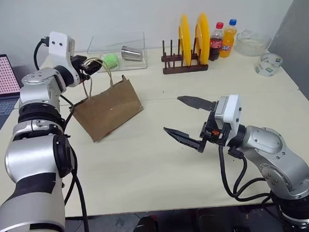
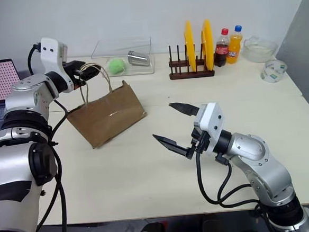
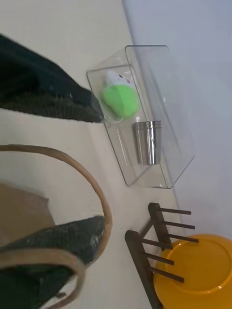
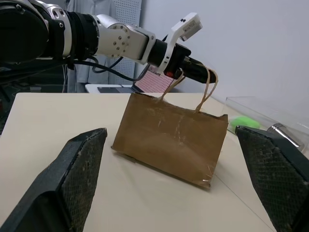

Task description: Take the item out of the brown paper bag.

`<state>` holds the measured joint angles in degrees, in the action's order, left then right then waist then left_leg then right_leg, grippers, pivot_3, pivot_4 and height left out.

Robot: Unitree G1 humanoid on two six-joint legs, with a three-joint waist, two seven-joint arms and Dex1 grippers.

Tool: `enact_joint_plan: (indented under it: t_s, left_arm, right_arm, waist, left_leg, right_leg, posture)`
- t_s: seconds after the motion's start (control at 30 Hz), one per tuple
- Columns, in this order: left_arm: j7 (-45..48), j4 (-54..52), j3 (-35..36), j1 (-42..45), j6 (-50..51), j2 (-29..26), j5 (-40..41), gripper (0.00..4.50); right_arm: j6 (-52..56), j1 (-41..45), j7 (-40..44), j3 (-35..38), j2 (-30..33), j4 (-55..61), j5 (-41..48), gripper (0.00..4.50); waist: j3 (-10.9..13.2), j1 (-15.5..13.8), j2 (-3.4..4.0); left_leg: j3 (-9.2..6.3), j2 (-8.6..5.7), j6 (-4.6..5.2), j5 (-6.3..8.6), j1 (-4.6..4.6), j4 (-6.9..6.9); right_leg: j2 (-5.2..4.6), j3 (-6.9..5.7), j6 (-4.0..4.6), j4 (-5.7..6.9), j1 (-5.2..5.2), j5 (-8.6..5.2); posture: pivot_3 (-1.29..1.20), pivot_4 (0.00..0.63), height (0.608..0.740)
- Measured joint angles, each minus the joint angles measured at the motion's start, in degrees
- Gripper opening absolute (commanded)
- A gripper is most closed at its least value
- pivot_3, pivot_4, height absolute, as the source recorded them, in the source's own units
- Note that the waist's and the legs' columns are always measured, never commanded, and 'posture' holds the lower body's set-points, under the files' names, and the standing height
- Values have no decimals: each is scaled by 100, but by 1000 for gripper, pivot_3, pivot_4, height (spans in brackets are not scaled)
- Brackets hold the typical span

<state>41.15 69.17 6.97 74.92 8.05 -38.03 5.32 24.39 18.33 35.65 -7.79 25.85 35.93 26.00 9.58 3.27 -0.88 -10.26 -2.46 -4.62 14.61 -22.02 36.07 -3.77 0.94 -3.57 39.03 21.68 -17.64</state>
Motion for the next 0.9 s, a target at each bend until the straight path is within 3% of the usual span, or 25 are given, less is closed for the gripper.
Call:
enact_joint_plan:
  t_s: [0.23, 0.73, 0.9]
  left_arm:
    - [164, 224, -1, 159, -135, 15, -93, 27]
    - [2439, 449, -118, 991, -252, 374, -175, 27]
    - [2962, 576, -278, 1236, -512, 744, -357, 27]
  right_arm:
    - [1, -259, -83, 147, 104, 203, 3, 4500]
    - [409, -1360, -424, 701, 535, 1087, 179, 4500]
    - [538, -1841, -665, 878, 588, 1441, 179, 4500]
  waist:
    - [2, 0, -3]
    - [27, 3, -44]
    - [34, 2, -56]
  left_leg:
    - [0, -1, 0, 0, -8, 3]
    - [1, -2, 0, 0, -15, 5]
    - [2, -3, 2, 1, -17, 9]
  right_leg:
    - [0, -1, 0, 2, 6, 0]
    - [0, -2, 0, 2, 7, 0]
    - [0, -1, -1, 3, 6, 0]
  posture:
    - [0, 150, 740]
    - [0, 150, 740]
    - [0, 150, 740]
